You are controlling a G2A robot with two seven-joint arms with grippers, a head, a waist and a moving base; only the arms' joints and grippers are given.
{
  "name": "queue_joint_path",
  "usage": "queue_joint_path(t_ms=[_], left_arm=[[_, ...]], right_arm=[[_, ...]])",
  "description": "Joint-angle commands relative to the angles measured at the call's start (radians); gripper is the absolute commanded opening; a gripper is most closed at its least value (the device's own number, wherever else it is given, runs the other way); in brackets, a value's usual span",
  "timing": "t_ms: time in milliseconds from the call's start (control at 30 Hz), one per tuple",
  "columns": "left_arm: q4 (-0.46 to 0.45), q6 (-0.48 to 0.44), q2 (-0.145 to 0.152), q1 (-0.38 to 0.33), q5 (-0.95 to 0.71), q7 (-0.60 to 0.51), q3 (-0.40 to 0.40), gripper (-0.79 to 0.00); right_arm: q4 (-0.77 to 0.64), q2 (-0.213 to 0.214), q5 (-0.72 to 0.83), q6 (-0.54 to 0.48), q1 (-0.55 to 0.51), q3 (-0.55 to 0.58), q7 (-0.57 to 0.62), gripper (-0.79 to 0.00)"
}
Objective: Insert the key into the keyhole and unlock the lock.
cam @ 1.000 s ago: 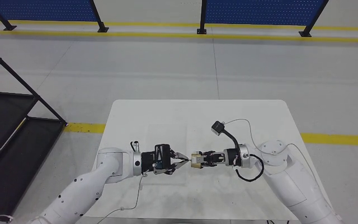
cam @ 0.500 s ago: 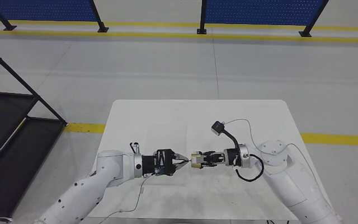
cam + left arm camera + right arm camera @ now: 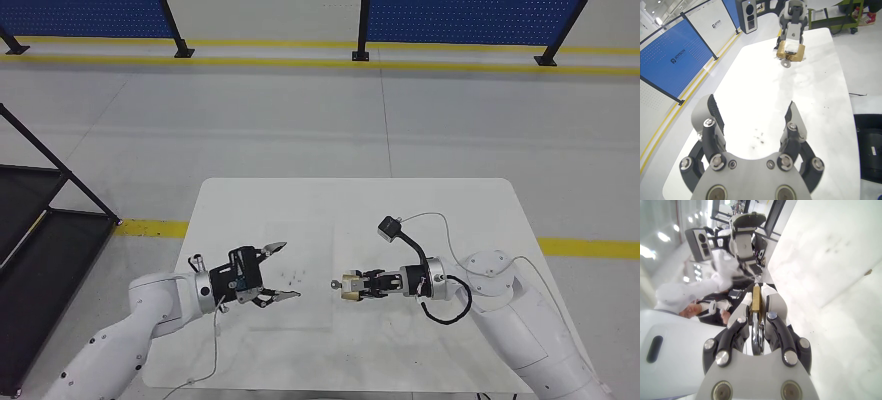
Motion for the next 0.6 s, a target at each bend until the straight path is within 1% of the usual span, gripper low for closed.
queue_joint_path(t_ms=[0, 233, 333, 533, 567], left_arm=[[0.009, -0.014, 0.002, 0.034, -0.04, 0.017, -0.038, 0.0], [0.01, -0.017, 0.003, 0.038, -0.046, 0.017, -0.043, 0.0], [0.01, -0.017, 0.003, 0.038, -0.046, 0.017, -0.043, 0.0], [0.01, -0.017, 0.003, 0.038, -0.046, 0.017, -0.043, 0.0], [0.01, -0.017, 0.003, 0.038, -0.046, 0.017, -0.043, 0.0]], right_arm=[[0.0, 0.0, 0.0, 0.0, 0.0, 0.0, 0.0, -0.785], [-0.001, 0.0, -0.009, 0.003, 0.0, 0.0, -0.005, -0.785], [-0.018, 0.008, -0.172, 0.08, 0.006, -0.01, -0.027, -0.785], [-0.004, 0.021, -0.382, 0.215, 0.02, -0.029, -0.004, -0.785], [0.002, 0.021, -0.387, 0.225, 0.021, -0.033, -0.001, -0.785]])
